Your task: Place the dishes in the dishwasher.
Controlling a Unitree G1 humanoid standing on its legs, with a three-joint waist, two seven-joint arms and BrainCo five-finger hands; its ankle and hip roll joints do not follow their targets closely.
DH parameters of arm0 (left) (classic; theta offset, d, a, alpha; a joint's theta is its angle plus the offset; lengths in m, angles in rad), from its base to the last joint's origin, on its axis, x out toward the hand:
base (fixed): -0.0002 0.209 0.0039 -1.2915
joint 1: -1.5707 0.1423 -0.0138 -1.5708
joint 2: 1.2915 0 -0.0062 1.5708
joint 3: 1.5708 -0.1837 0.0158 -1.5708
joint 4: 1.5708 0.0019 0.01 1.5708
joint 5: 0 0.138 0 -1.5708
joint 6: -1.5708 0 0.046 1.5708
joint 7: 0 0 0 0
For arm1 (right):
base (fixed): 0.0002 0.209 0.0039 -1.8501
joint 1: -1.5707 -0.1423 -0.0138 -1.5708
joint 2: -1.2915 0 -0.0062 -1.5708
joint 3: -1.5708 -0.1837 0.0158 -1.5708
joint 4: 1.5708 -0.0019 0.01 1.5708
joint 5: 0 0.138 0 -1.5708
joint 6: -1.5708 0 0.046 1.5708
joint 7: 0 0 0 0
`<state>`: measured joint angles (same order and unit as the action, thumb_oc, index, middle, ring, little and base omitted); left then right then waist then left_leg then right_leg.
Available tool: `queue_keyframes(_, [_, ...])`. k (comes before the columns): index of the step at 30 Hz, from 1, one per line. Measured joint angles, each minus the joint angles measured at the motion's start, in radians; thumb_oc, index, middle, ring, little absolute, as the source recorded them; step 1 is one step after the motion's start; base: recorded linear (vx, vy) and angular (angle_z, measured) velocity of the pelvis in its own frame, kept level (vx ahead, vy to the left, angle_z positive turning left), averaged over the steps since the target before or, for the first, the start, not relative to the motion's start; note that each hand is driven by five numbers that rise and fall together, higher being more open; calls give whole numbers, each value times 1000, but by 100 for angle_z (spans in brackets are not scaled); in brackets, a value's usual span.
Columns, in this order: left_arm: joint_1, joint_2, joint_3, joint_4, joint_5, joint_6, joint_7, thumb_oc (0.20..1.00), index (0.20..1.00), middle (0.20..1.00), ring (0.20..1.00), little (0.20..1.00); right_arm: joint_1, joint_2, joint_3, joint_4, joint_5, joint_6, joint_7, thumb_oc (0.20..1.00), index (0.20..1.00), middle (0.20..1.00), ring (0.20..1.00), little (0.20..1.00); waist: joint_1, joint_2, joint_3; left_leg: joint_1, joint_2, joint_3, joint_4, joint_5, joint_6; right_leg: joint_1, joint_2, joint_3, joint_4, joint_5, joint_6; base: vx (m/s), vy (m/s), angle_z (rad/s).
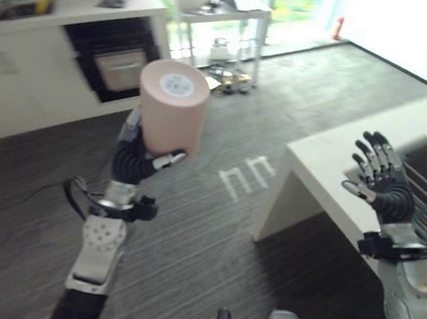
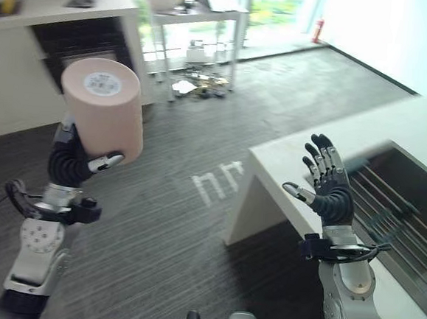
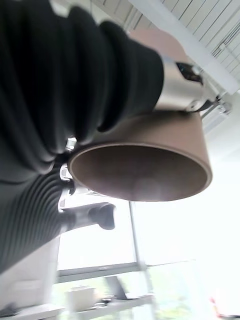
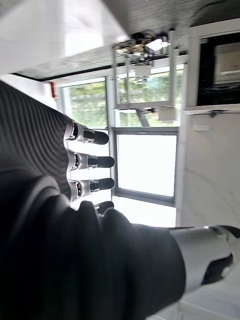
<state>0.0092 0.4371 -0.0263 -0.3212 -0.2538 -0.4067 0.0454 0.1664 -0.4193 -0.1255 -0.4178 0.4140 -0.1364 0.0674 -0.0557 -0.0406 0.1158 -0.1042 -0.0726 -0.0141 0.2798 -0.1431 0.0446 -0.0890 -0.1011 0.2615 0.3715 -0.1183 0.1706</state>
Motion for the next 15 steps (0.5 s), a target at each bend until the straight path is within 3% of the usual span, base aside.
queue_keyframes(2, [2,3,-10,-2,0,17,18,200,200,200,200,200,-10,13,-1,15,0,0,-10,1000,1000,1000,1000,1000,13,-1,-7,50,-18,-62,-130,72,31,21,60,0,-52,-41,-51,-1,-14,94])
queue_keyframes(4, [-4,11,-11,-2,1,28,31,200,200,200,200,200,-36,17,0,26,0,0,-11,1000,1000,1000,1000,1000,13,5,-10,92,-38,-123,-238,154,40,12,119,-11,-115,-40,-63,-16,-57,101])
queue_keyframes(6, [-4,8,-14,-2,0,37,30,200,200,200,200,200,-59,15,1,58,0,-5,-11,1000,1000,1000,1000,1000,16,23,-11,122,-52,-159,-270,170,40,27,126,-76,-196,22,-131,-22,-148,75])
queue_keyframes(7, [2,-2,-16,-2,0,37,30,200,200,200,200,200,-69,16,2,74,0,-6,-16,1000,1000,1000,1000,1000,36,44,-15,126,-49,-190,-278,173,36,71,126,-100,-237,43,-135,-28,-280,60])
queue_keyframes(10, [21,-7,-8,8,-1,36,32,200,200,200,200,200,-137,-3,55,117,-1,-6,-32,1000,1000,1000,1000,1000,54,44,-13,165,-30,-247,-329,194,6,150,129,-171,-355,87,-157,-2,-186,66])
queue_keyframes(12, [39,-1,0,4,-1,30,41,200,200,200,200,200,-183,-5,71,135,-2,-6,-37,1000,1000,1000,1000,1000,103,35,-12,191,-9,-253,-367,199,-9,214,142,-189,-445,126,-178,2,-139,28])
queue_keyframes(13, [39,-1,0,3,-1,30,41,200,200,200,200,200,-187,-6,72,135,-2,-6,-42,1000,1000,1000,1000,1000,105,31,-11,191,-4,-249,-372,186,-25,223,144,-195,-459,134,-185,-9,-66,61])
queue_keyframes(14, [28,3,-2,3,-1,30,39,200,200,200,200,200,-182,-10,68,132,-2,-9,-54,1000,1000,1000,1000,1000,77,21,-7,167,40,-102,-372,161,-29,225,141,-249,-459,133,-192,-5,-27,77])
queue_keyframes(15, [22,3,-2,0,-1,30,38,200,200,200,200,200,-178,-15,63,132,-2,-10,-59,1000,1000,1000,1000,1000,59,13,-4,165,55,-49,-366,162,-29,221,136,-267,-459,129,-198,-2,2,88])
